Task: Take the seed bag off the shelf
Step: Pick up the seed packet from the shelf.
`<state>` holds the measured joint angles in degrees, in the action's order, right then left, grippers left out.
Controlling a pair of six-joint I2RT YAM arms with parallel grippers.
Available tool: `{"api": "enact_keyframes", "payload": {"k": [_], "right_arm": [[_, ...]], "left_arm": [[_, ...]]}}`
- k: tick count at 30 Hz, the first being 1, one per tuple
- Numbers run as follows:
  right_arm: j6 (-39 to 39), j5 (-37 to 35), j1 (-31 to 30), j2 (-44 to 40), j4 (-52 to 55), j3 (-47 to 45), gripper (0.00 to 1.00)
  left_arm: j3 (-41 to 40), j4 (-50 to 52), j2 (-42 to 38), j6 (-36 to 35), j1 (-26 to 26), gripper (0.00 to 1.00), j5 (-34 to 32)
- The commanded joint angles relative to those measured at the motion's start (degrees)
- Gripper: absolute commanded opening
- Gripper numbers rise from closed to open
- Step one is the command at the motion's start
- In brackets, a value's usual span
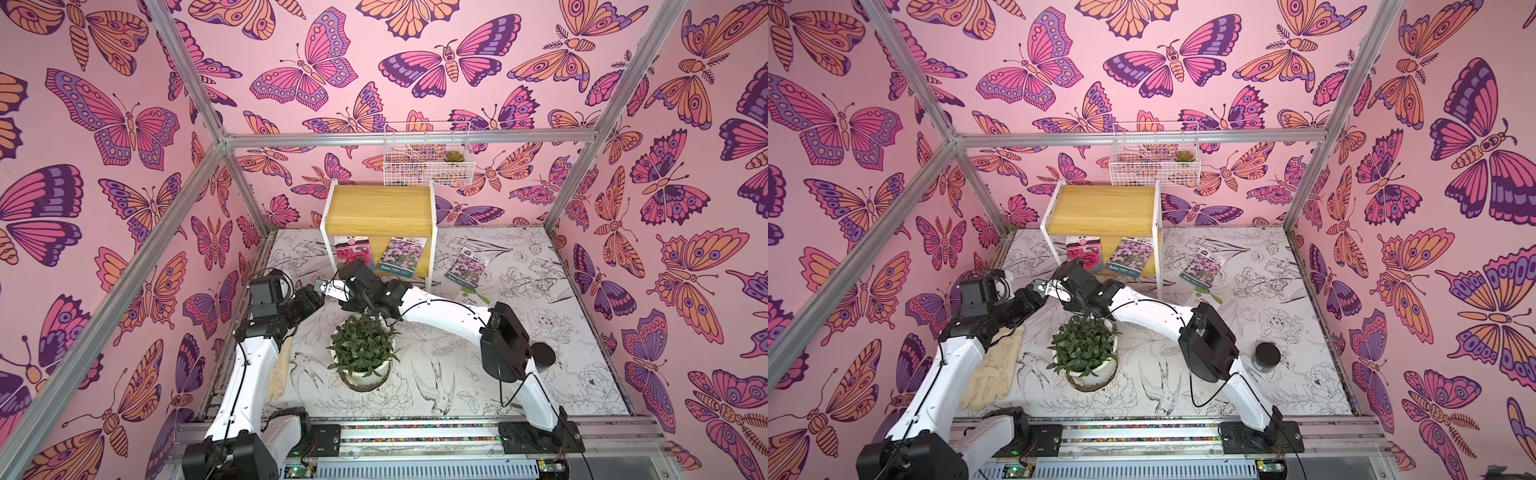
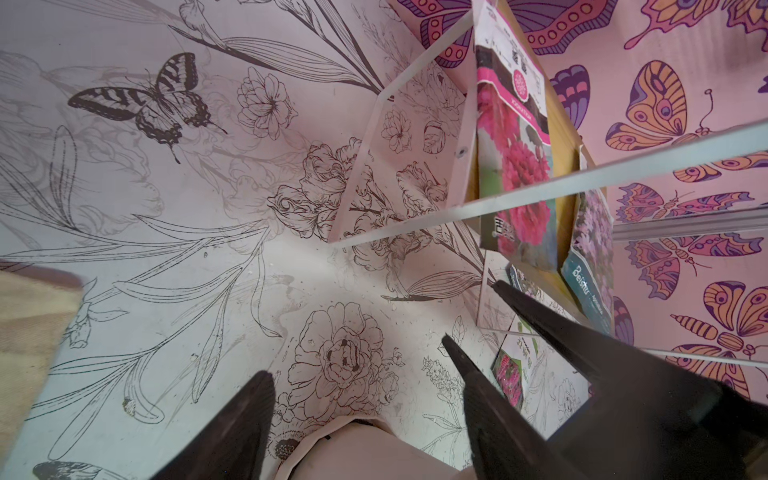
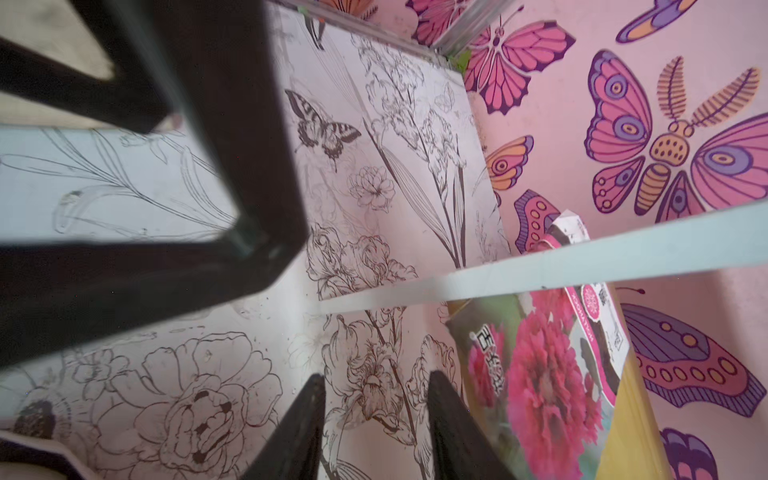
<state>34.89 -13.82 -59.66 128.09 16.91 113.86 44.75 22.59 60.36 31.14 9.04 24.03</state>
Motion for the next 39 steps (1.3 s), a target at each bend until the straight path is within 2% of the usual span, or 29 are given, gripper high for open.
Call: {"api": "enact_keyframes", "payload": {"k": [1, 8, 10, 12, 16, 21, 27, 28, 29, 30, 31, 39], "right_arm": [[1.84, -1.81, -0.37, 2.01, 0.88, 4.04, 0.43], [0.97, -2.17, 0.81, 4.61, 0.90, 6.78, 0.36], [0.44, -2.16, 1.33, 4.84, 1.27, 6.91, 0.28], [0.13, -2.26, 1.61, 4.46, 1.56, 6.65, 0.14], [0.36, -2.33, 1.65, 2.59, 0.53, 3.89, 0.01], [0.18, -2.10, 1.65, -0.79, 0.79, 0.98, 0.00], [-0.18, -1.70, 1.47, -7.15, -3.78, -6.25, 0.00], [0.30, -2.10, 1.47, -7.33, -4.46, -6.80, 0.09], [1.15, -2.34, 1.47, -7.19, -4.89, -7.14, 0.36], [2.08, -3.16, 1.47, -6.62, -5.50, -7.32, 0.59], [2.84, -3.98, 1.47, -5.87, -6.11, -7.22, 0.66], [5.17, -3.58, 2.94, 0.19, -8.44, -3.57, 0.67]], "left_arm": [[-1.07, 0.52, -1.29, -0.13, 0.17, 0.74, 1.77], [-1.58, 0.38, -1.30, -0.64, 0.25, 0.74, 1.90], [-1.74, 0.39, -1.20, -0.74, 0.32, 0.74, 1.70], [-1.82, 0.38, -1.12, -0.89, 0.36, 0.74, 1.60], [-1.71, 0.26, -0.99, -0.80, 0.53, 0.74, 1.75], [-1.86, 0.00, -1.03, -0.68, 0.71, 0.74, 1.81], [-1.86, -0.10, -1.26, -0.52, 0.72, 0.74, 1.97], [-1.89, -0.20, -1.25, -0.48, 0.72, 0.74, 1.99], [-1.87, -0.16, -1.29, -0.52, 0.72, 0.74, 2.13], [-1.84, -0.15, -1.30, -0.51, 0.72, 0.74, 2.22], [-1.79, -0.18, -1.38, -0.46, 0.72, 0.74, 2.31], [-2.03, -0.18, -2.00, -0.27, 0.70, 0.74, 2.86]]}}
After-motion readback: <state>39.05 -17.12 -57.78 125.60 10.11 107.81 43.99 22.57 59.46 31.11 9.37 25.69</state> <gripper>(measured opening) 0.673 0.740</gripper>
